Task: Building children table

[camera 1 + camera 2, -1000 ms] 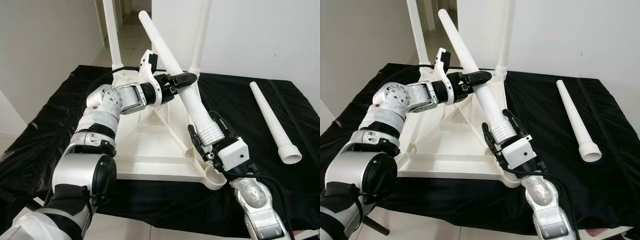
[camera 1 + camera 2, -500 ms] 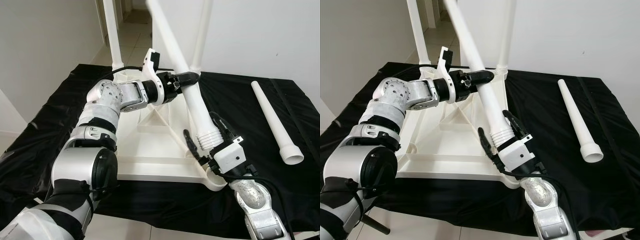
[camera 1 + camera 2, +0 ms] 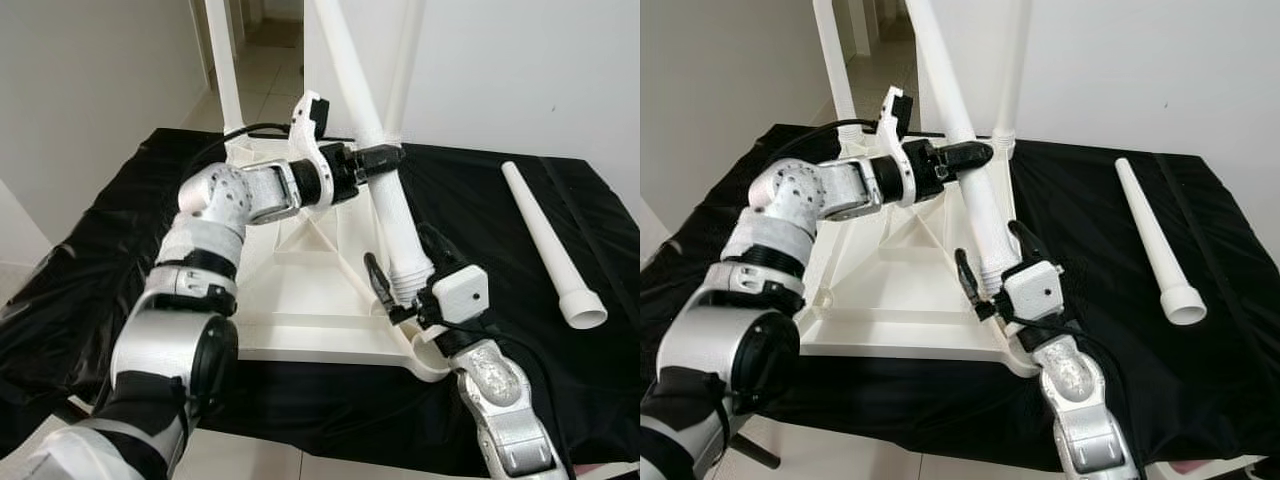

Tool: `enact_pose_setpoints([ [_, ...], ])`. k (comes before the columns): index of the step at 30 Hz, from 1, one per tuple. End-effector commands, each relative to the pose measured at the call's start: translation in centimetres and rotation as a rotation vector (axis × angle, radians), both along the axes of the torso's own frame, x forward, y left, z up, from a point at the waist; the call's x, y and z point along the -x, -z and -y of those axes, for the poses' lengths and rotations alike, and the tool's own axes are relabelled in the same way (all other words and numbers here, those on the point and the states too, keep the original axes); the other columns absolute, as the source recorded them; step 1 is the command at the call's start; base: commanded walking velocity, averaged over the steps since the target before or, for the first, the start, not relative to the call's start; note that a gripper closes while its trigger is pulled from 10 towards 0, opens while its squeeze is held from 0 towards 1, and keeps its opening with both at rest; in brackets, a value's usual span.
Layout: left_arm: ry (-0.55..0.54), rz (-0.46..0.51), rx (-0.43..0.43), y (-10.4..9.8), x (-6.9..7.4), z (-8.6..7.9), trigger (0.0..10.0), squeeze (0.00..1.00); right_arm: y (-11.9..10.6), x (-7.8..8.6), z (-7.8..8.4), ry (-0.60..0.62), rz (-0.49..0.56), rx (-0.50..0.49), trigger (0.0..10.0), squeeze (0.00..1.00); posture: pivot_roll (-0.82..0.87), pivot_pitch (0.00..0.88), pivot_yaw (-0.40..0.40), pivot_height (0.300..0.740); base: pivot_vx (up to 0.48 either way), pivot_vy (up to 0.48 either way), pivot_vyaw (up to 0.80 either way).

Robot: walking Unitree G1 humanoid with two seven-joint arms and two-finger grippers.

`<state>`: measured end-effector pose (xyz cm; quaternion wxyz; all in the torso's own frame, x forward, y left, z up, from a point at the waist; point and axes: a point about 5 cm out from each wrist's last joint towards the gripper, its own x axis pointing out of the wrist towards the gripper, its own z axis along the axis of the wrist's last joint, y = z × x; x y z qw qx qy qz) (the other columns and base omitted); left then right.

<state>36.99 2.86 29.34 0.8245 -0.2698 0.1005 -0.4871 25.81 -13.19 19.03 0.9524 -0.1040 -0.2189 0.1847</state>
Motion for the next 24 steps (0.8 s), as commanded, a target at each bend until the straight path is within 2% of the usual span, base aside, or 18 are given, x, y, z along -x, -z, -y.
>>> enact_pose_setpoints([
  [1,0.031,0.075,-0.038,0.8,0.3,0.3,10.0,0.0,-1.1,-0.2,0.1,-0.014,-0.003,-0.059,10.0,0.0,-0.05,0.03,0.035,0.74,0.0,0.0,0.0],
  [6,-0.021,0.111,-0.049,1.4,0.4,0.5,10.0,0.0,-1.2,-0.7,0.0,-0.023,-0.058,-0.094,10.0,0.0,-0.04,0.027,0.028,0.74,0.0,0.0,0.0],
  [9,-0.092,0.193,-0.063,1.1,0.5,0.2,10.0,0.0,-1.2,-1.4,0.0,-0.019,-0.139,-0.1,10.0,0.0,-0.04,0.023,0.018,0.74,0.0,0.0,0.0],
  [12,-0.098,0.212,-0.048,1.0,0.7,0.2,10.0,0.0,-1.3,-1.7,0.1,-0.005,-0.163,-0.101,10.0,0.0,-0.04,0.023,0.018,0.74,0.0,0.0,0.0],
  [19,-0.172,0.269,-0.067,0.8,0.5,-1.0,10.0,0.0,-1.6,-2.2,1.1,-0.026,-0.233,-0.08,10.0,0.0,-0.03,0.016,0.008,0.74,0.0,0.0,0.0],
  [24,-0.19,0.323,-0.085,0.7,1.0,-0.7,10.0,0.0,-1.8,-2.6,1.1,-0.049,-0.275,-0.056,10.0,0.0,-0.03,0.01,0.009,0.74,0.0,0.0,0.0],
])
